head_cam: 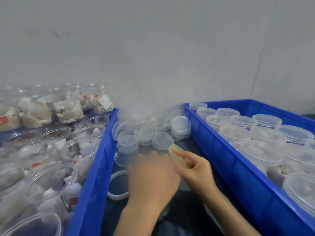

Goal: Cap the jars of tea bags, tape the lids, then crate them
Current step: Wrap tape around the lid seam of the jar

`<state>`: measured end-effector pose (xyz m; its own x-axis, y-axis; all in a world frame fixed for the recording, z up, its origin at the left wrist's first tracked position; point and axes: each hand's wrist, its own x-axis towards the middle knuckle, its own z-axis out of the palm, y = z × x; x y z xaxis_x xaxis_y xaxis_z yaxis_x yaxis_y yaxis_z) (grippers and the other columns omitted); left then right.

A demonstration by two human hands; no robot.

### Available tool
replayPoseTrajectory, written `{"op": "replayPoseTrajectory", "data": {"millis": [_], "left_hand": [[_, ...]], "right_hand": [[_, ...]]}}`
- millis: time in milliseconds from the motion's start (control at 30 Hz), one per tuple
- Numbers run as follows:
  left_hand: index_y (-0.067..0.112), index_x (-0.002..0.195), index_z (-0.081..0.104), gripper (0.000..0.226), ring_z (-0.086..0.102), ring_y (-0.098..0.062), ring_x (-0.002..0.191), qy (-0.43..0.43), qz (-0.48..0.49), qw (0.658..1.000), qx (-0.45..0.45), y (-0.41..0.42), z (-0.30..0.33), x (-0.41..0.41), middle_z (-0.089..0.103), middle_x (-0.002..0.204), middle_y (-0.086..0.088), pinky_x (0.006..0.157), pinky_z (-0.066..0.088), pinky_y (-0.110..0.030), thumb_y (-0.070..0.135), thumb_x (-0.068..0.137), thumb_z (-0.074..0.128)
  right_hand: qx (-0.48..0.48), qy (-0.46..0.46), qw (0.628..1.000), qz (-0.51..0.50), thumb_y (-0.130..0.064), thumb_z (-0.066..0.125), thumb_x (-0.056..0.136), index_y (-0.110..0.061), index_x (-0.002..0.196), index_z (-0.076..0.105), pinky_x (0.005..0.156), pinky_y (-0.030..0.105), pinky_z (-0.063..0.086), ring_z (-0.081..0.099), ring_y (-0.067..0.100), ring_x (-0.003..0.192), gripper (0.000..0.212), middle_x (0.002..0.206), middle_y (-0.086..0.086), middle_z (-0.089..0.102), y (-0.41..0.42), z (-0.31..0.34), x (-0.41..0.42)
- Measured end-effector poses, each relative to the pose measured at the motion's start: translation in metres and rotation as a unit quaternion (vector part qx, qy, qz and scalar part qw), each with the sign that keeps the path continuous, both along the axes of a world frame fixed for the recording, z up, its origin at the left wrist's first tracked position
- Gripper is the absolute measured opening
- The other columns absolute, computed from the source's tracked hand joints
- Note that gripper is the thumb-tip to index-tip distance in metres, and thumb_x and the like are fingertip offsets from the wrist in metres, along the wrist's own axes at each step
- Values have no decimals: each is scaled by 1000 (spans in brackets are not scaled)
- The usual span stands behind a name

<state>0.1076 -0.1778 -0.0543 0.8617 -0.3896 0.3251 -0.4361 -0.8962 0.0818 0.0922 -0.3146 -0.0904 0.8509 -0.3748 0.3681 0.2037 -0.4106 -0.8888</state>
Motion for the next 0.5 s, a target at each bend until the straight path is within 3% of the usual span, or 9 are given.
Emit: {"op": "replayPoseTrajectory", "data": {"millis": [100, 133, 200, 300, 400, 500], "left_hand": [[33, 120, 48, 43, 44, -23, 106, -2, 9, 1000, -1, 0, 1, 1, 51, 115, 10, 71, 30, -37, 52, 83, 36], [34, 121, 48, 43, 44, -24, 106, 0, 10, 1000, -3, 0, 0, 2, 51, 117, 9, 71, 28, -38, 52, 83, 37], [33, 122, 48, 44, 43, -25, 108, 0, 12, 1000, -7, 0, 0, 5, 51, 120, 8, 72, 29, -38, 51, 83, 37], [33, 125, 47, 47, 43, -25, 110, 6, 16, 1000, -8, 0, 0, 9, 51, 122, 7, 76, 34, -40, 51, 83, 37], [34, 127, 47, 47, 44, -25, 111, 8, 23, 1000, -14, 0, 1, 13, 51, 124, 7, 77, 34, -39, 51, 83, 38], [36, 127, 47, 47, 44, -24, 112, 10, 32, 999, -20, -1, 1, 16, 52, 124, 8, 76, 32, -39, 51, 83, 37]], "right_hand": [[-11, 26, 1000, 0, -40, 73, 67, -48, 96, 67, 69, 46, 52, 63, 33, 69, 31, 77, 17, 68, -1, 4, 7], [-22, 35, 999, -6, -40, 73, 68, -46, 99, 67, 71, 46, 54, 65, 30, 74, 32, 80, 14, 69, -1, 5, 9], [-43, 51, 998, -17, -39, 73, 70, -40, 106, 68, 65, 39, 54, 63, 16, 63, 37, 69, 1, 68, -3, 7, 12], [-71, 75, 994, -36, -44, 71, 71, -39, 113, 65, 60, 27, 44, 49, 0, 57, 44, 60, -13, 54, -3, 10, 17], [-78, 102, 991, -38, -47, 68, 72, -40, 118, 62, 73, 35, 53, 59, 7, 77, 46, 82, -10, 65, 1, 14, 21], [-93, 104, 989, -57, -44, 68, 76, -36, 120, 61, 88, 36, 50, 61, 10, 101, 45, 107, -7, 67, 4, 17, 24]]}}
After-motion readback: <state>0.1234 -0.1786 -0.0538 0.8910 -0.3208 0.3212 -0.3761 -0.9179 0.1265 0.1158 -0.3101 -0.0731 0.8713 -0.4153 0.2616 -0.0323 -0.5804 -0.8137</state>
